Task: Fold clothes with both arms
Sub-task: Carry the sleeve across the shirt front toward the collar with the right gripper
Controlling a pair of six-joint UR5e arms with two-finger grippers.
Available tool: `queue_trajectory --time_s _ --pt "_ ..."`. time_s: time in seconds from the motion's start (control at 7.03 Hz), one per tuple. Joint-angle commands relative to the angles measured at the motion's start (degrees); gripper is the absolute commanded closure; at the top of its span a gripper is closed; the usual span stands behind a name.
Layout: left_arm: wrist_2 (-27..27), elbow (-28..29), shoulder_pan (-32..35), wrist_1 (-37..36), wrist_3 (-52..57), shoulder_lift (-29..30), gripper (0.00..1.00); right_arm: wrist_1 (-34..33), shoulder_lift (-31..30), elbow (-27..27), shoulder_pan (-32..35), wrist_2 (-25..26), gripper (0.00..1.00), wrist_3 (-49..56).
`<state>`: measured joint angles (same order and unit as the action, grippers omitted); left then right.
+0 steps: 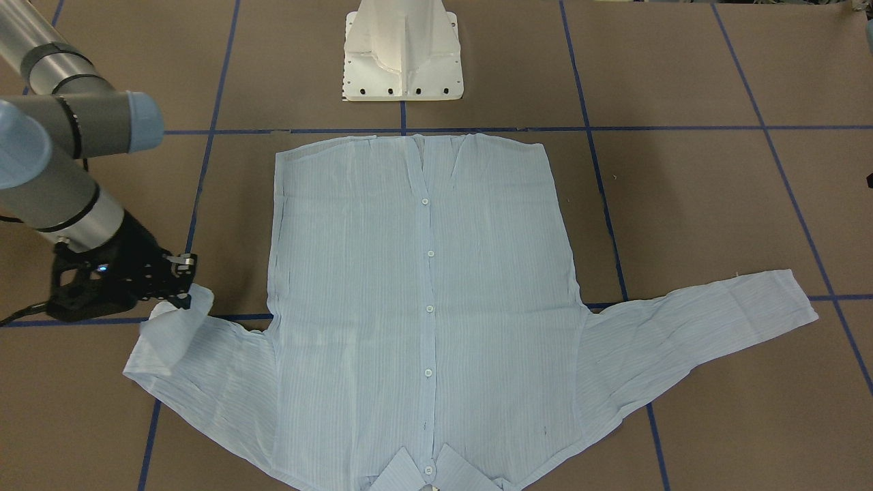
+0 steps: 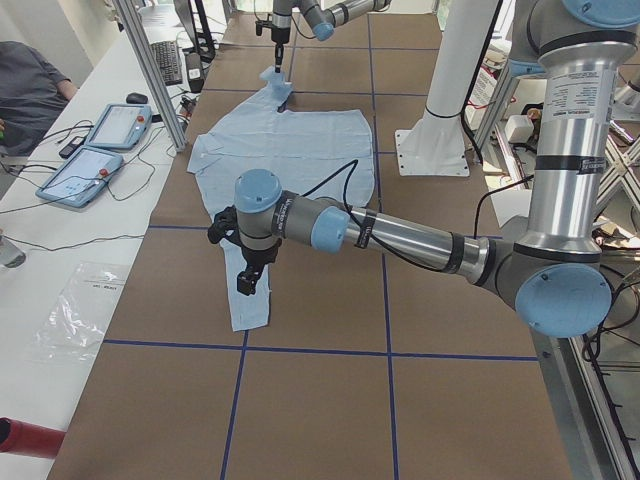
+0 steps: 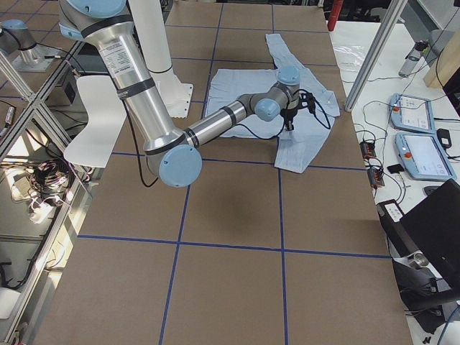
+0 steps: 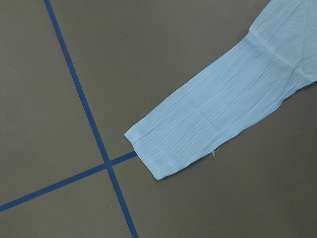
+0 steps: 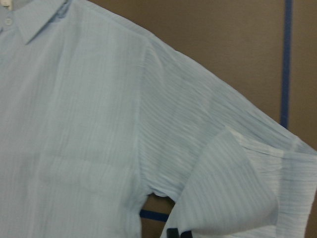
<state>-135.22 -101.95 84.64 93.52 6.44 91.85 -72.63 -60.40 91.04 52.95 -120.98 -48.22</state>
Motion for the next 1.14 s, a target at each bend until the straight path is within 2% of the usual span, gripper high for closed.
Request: queue_trajectory --time_s 0.0,0.14,0.43,0.71,1.0 --pt "-0.04 0.09 0.0 0.0 0.07 -0.18 0.0 0.29 9.2 -2.25 -5.3 5.57 1.0 -1.88" --pt "-0.04 0.35 0.0 0.0 0.07 -0.18 0.0 3.16 13.68 -6.18 -6.71 5.93 1.0 -1.88" --pt "-0.04 0.44 0.0 0.0 0.07 -0.27 0.0 14.39 19.86 -16.28 -11.0 12.57 1.0 -2.06" --pt "-0.04 0.53 0.0 0.0 0.07 -0.18 0.0 15.06 25.92 -20.53 -16.98 20.93 1.0 -2.06" --pt "-0.04 0.7 0.0 0.0 0.07 -0.18 0.0 15.06 29.01 -23.08 -22.08 27.87 1.0 -2.14"
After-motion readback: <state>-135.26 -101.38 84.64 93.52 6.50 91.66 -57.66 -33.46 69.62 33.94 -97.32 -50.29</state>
